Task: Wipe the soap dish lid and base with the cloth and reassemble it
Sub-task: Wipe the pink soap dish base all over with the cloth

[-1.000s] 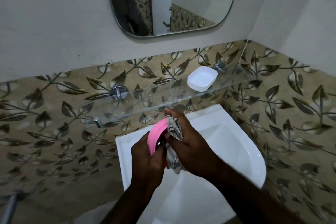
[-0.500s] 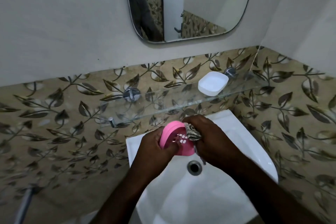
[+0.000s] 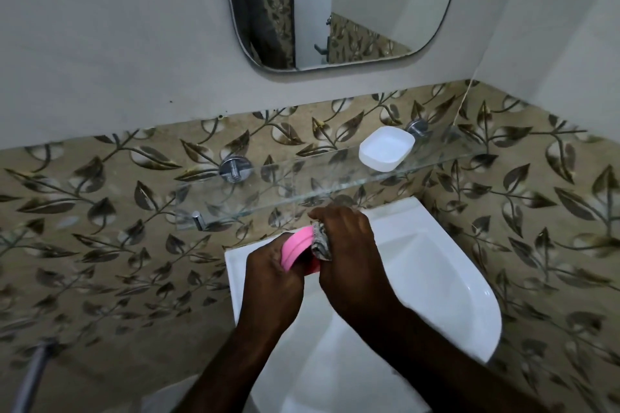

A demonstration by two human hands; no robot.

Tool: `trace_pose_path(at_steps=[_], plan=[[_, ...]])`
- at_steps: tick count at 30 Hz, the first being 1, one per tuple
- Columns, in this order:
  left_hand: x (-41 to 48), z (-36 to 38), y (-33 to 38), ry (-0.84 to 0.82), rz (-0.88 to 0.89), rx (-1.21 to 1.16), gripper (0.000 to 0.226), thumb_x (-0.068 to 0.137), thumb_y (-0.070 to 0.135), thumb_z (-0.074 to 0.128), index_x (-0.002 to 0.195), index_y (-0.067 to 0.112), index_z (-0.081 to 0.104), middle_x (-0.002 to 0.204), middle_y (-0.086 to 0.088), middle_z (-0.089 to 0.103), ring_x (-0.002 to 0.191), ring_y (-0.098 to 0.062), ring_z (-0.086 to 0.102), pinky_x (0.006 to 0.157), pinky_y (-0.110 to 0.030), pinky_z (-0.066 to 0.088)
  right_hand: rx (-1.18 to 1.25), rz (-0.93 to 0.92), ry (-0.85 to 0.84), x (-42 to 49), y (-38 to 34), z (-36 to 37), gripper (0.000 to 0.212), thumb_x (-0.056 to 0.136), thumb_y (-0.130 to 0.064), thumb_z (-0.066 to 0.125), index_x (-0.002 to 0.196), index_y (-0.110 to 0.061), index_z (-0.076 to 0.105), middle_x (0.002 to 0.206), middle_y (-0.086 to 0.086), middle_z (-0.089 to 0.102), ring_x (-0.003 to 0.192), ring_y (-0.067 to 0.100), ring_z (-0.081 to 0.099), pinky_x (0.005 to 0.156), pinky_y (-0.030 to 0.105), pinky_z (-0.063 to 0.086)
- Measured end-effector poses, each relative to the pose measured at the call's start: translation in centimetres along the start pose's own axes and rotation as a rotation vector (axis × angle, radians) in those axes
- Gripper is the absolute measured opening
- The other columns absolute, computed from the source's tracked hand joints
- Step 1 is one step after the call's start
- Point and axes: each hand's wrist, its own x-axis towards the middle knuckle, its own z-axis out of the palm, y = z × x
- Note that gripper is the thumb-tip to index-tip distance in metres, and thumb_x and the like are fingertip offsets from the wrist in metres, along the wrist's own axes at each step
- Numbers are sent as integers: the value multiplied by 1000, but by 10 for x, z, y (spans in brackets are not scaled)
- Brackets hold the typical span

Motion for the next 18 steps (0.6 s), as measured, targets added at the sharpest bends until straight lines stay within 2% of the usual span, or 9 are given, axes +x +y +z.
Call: trace_pose_path(at_steps=[3, 5, 6, 8, 10, 12, 14, 16, 18], plan=[[-3, -2, 0, 5, 80, 58, 39, 80, -14, 58, 67, 23, 62, 62, 14, 67, 60, 5, 59, 54, -11, 42, -51, -161, -103, -7, -18, 2, 42, 81, -13, 44, 120, -11, 60, 120, 11, 60, 113, 33, 53, 105, 45, 35], [-4, -5, 3, 30, 141, 94, 31, 79, -5, 57, 66, 23, 62, 64, 16, 67, 61, 4, 59, 55, -11, 42, -33, -226, -138, -4, -12, -1, 44, 80, -8, 47, 122, -9, 61, 121, 11, 60, 112, 32, 53, 104, 45, 36], [-5, -6, 3, 36, 154, 104, 35, 79, -7, 60, 70, 26, 64, 66, 21, 67, 63, 7, 60, 57, -8, 43, -5, -226, -127, -3, -4, -1, 46, 77, -4, 50, 122, -7, 61, 119, 11, 60, 110, 32, 54, 102, 44, 38], [-5, -8, 4, 42, 150, 118, 49, 78, -17, 65, 80, 32, 68, 73, 29, 69, 70, 10, 64, 63, -5, 44, 88, -101, -89, -2, 9, -4, 53, 68, 3, 55, 121, -6, 61, 117, 9, 61, 109, 29, 55, 100, 39, 40], [-5, -8, 3, 57, 140, 106, 50, 78, -16, 68, 88, 33, 71, 80, 27, 72, 77, 7, 67, 70, -8, 48, 237, 73, -106, 2, 14, -10, 60, 64, 3, 54, 122, -11, 59, 121, 4, 57, 115, 22, 53, 101, 32, 40], [-7, -10, -1, 113, 79, 25, 49, 80, -15, 68, 88, 34, 72, 82, 21, 75, 79, 0, 70, 72, -16, 52, 394, 184, -166, 7, 12, -15, 57, 71, 0, 50, 124, -18, 57, 125, -1, 54, 120, 14, 52, 104, 29, 41], [-8, -8, 1, 191, 36, -89, 46, 80, -15, 67, 85, 31, 70, 77, 22, 74, 74, 3, 68, 69, -14, 51, 593, 325, -221, 10, 14, -21, 47, 85, 3, 54, 124, -24, 56, 126, -3, 57, 118, 9, 56, 105, 32, 44], [-10, -3, 5, 238, 19, -210, 41, 80, -13, 67, 86, 28, 68, 76, 22, 74, 73, 4, 67, 68, -10, 50, 862, 457, -260, 12, 17, -26, 39, 91, 1, 58, 124, -21, 57, 119, 0, 65, 111, 12, 62, 102, 36, 48], [-12, 3, 3, 263, -32, -343, 32, 77, -5, 70, 85, 27, 70, 77, 15, 75, 74, -1, 68, 70, -13, 52, 1003, 494, -260, 11, 21, -28, 34, 90, -3, 58, 120, -17, 59, 113, 4, 68, 110, 18, 64, 99, 35, 50]])
